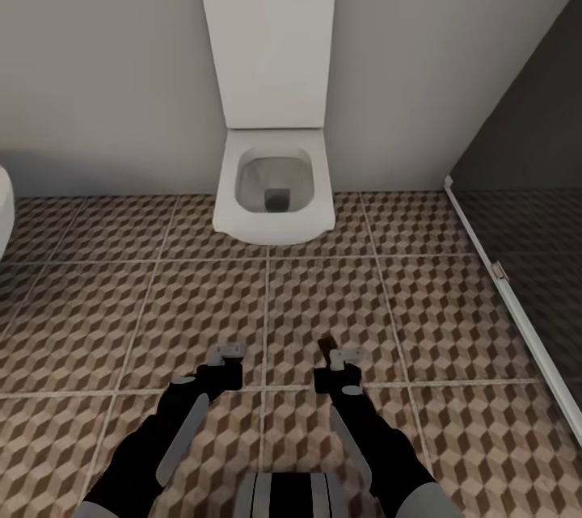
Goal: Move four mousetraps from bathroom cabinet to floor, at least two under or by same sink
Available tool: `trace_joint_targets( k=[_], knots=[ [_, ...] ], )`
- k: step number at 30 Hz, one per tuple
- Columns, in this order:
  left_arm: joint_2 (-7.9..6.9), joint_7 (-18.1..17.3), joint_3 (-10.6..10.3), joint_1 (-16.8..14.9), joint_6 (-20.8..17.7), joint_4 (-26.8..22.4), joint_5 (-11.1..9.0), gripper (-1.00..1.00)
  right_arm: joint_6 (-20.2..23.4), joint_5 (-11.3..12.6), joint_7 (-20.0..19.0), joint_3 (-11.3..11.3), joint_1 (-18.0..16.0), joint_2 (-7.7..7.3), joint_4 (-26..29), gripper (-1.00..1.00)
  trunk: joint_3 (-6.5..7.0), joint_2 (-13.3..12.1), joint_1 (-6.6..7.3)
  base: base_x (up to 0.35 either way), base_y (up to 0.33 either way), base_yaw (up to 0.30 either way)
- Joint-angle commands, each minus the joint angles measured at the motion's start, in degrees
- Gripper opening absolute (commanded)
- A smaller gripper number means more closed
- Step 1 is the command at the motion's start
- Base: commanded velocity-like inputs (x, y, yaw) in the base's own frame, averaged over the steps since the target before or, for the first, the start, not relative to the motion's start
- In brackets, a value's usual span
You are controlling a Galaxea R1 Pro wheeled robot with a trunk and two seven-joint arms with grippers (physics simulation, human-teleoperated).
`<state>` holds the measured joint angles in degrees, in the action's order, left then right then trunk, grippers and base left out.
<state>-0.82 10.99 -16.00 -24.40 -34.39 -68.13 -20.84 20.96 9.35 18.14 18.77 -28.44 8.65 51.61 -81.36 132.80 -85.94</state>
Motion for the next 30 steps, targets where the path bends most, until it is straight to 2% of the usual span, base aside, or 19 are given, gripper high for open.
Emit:
trace_joint_targets(
  k=[1, 22, 28, 30],
  knots=[
    [-0.06, 0.5, -0.2, 0.0, -0.2, -0.1, -0.6, -1.00, 0.1, 0.7, 0.6, 0.2, 0.0, -0.03, 0.1, -1.00, -0.04, 0.0, -0.03, 0.319, 0.000, 0.000],
    [-0.06, 0.5, -0.2, 0.0, -0.2, 0.0, -0.6, -1.00, 0.1, 0.7, 0.5, 0.2, 0.0, 0.06, -0.7, -1.00, -0.04, 0.0, -0.03, 0.316, 0.000, 0.000],
    [-0.06, 0.5, -0.2, 0.0, -0.1, 0.0, -0.6, -1.00, 0.1, 0.8, 0.4, 0.3, 0.0, 0.27, -1.7, -1.00, -0.04, 0.0, -0.03, 0.089, 0.000, 0.000],
    [-0.06, 0.5, -0.2, 0.0, -0.1, 0.0, -0.6, -1.00, 0.1, 0.8, -0.8, 0.4, 0.0, 0.31, -2.2, -1.00, -0.04, 0.0, -0.03, 0.004, 0.000, 0.000]
  ],
)
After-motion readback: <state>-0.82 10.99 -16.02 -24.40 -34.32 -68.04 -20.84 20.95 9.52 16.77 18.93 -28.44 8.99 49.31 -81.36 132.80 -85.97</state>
